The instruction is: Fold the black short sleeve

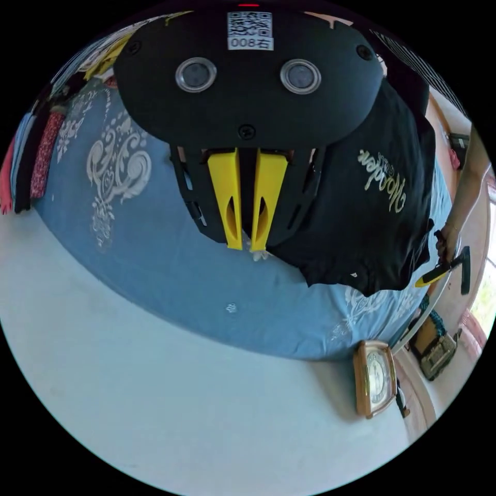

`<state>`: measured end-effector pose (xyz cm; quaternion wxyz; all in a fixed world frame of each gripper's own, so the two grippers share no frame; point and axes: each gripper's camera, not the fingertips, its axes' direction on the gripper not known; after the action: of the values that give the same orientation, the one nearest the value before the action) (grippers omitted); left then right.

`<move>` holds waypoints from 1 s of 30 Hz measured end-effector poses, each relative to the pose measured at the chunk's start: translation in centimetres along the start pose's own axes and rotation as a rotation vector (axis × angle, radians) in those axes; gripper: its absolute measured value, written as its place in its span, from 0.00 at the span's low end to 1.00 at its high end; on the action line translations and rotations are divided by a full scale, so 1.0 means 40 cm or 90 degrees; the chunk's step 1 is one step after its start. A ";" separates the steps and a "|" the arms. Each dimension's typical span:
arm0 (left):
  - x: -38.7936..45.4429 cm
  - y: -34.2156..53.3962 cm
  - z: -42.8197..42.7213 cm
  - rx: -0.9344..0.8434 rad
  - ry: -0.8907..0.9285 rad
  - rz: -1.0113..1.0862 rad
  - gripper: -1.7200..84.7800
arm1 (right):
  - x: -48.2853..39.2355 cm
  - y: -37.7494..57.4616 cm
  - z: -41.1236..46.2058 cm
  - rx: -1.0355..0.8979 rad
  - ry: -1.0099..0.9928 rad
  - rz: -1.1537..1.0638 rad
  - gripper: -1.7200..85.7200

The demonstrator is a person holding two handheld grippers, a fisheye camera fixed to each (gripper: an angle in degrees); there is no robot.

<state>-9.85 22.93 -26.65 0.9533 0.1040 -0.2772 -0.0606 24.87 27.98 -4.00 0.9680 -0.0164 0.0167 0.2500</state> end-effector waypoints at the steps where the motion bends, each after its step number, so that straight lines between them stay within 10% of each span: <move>1: -0.033 0.052 -0.039 0.003 0.012 -0.019 0.13 | 0.028 0.062 -0.017 -0.004 -0.002 0.015 0.08; 17: -0.214 0.527 -0.224 -0.130 -0.108 -0.155 0.04 | 0.107 0.543 0.021 -0.140 -0.037 0.113 0.07; 30: -0.220 1.071 -0.409 -0.201 0.231 -0.298 0.15 | 0.041 1.064 -0.081 -0.236 -0.179 0.155 0.13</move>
<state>-5.89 68.75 -34.74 0.9516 0.0248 -0.0590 -0.3005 5.60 65.84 -8.28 0.9039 -0.1565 -0.1626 0.3633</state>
